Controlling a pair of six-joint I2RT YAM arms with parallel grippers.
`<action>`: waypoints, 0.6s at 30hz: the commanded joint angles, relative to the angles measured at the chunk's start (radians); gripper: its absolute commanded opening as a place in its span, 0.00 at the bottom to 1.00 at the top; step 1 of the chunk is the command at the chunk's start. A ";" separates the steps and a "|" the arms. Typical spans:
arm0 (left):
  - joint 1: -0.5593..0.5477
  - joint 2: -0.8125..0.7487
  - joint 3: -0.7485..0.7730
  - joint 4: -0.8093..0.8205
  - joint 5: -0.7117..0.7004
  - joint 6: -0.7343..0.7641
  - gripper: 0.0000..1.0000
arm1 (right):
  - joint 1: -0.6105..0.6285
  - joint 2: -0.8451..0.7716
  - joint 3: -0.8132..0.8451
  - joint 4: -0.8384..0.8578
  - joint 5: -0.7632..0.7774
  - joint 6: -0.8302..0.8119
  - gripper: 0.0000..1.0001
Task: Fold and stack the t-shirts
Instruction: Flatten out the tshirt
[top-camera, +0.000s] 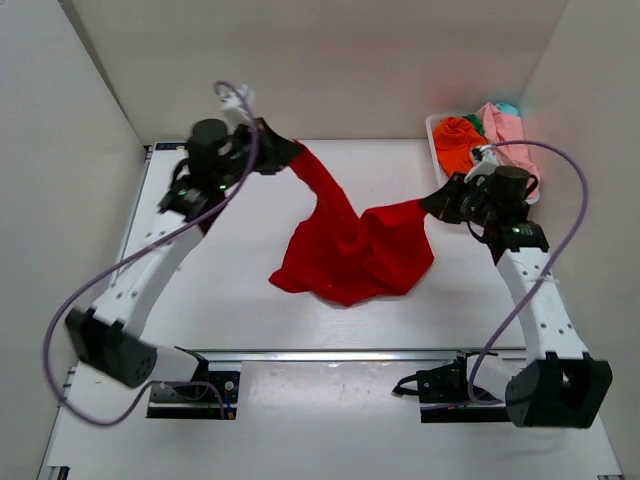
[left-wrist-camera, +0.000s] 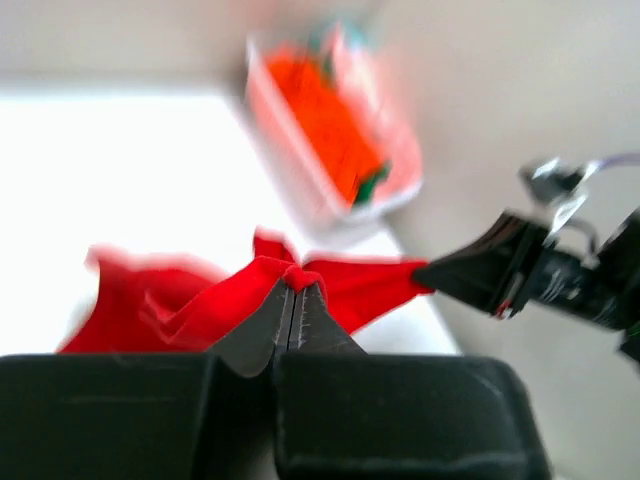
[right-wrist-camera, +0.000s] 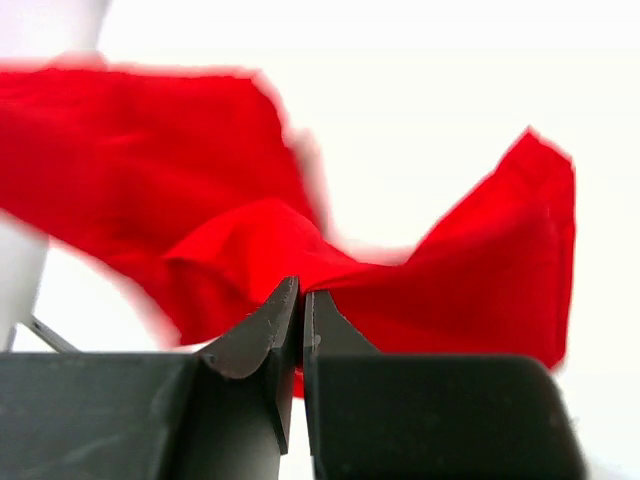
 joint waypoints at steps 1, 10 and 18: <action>0.038 -0.184 -0.001 -0.056 -0.034 -0.014 0.00 | -0.024 -0.117 0.078 0.021 -0.070 0.038 0.00; 0.216 -0.371 0.294 -0.287 -0.032 -0.001 0.00 | -0.050 -0.269 0.382 -0.036 -0.113 0.116 0.00; 0.286 -0.190 0.381 -0.390 -0.045 0.095 0.00 | -0.072 -0.109 0.410 -0.022 -0.164 0.144 0.00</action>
